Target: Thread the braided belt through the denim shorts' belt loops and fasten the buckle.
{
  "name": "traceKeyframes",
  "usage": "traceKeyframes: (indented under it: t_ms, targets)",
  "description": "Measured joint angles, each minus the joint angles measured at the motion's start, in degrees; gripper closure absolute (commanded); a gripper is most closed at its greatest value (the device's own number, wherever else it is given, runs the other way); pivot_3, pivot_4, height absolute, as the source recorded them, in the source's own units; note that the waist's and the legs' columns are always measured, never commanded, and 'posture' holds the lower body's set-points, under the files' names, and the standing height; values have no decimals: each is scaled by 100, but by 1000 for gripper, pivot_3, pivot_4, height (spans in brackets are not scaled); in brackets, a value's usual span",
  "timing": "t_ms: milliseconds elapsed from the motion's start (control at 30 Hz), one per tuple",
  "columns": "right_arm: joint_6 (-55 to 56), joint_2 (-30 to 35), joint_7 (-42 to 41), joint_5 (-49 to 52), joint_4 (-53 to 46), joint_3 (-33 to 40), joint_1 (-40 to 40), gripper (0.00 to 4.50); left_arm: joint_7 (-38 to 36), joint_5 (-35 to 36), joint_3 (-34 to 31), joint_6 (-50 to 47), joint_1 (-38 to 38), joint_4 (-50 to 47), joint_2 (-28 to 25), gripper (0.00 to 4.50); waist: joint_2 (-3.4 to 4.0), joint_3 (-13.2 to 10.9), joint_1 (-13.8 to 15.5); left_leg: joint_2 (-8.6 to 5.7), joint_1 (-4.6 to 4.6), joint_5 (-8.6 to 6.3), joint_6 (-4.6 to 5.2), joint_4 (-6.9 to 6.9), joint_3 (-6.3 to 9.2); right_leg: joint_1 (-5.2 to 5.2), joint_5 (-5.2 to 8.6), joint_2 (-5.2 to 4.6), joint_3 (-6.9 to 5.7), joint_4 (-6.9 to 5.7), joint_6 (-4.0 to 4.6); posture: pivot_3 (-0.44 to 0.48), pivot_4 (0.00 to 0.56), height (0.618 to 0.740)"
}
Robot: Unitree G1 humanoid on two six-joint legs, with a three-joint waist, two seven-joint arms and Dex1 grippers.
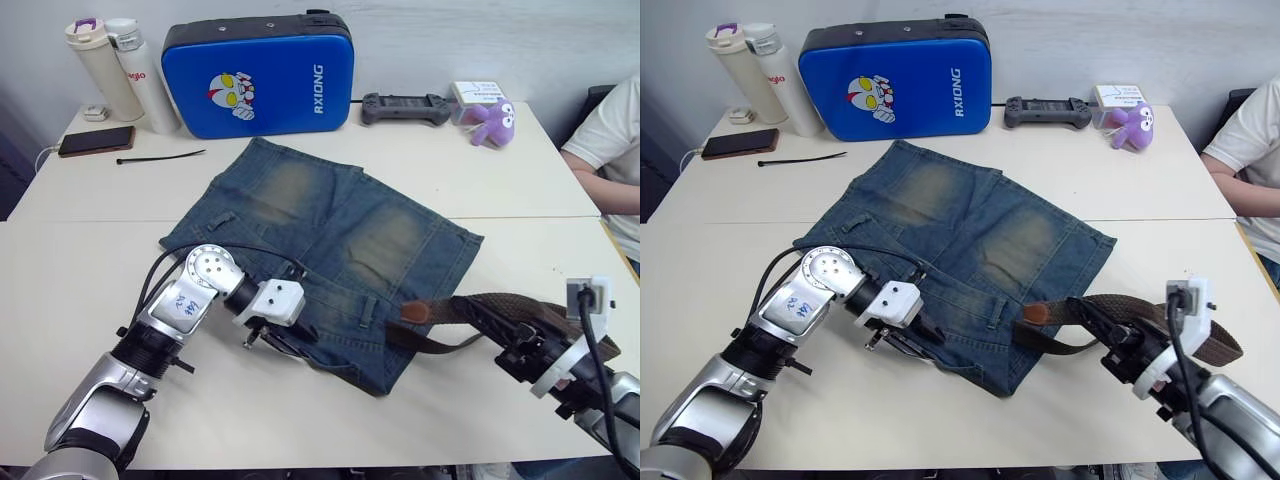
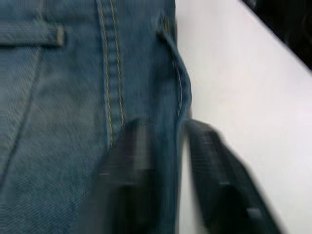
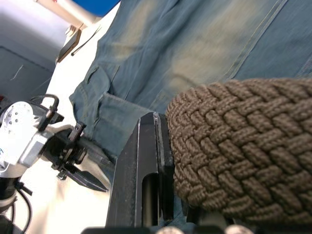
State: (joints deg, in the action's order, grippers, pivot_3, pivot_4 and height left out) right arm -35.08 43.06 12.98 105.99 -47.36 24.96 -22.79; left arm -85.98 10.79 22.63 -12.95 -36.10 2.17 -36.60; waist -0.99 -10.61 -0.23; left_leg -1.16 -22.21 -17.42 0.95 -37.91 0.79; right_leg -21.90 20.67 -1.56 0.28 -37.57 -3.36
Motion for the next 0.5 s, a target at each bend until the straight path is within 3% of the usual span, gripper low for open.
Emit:
traceKeyframes:
  t_ms: [133,267,500]
  targets:
    - [263,-264,503,-17,-2,-550,150,4500,3,679,-384,-1198,-53,-637,-373,64,0,0,-23,0,1,2,-3,0,2,-2,1,0,0,-3,2,0,150,740]
    - [662,-815,1174,-67,-3,-1267,631,4500,281,1174,-937,-2105,-269,-923,-520,64,1,0,-6,-2,2,3,-6,-2,7,0,2,-1,-2,-2,3,0,150,740]
    - [816,-1318,1852,-582,122,-2179,1158,4500,922,1292,-1106,-2599,-308,-1086,-445,64,1,0,5,-3,-3,15,-26,-2,8,-4,2,-1,1,-3,2,0,150,740]
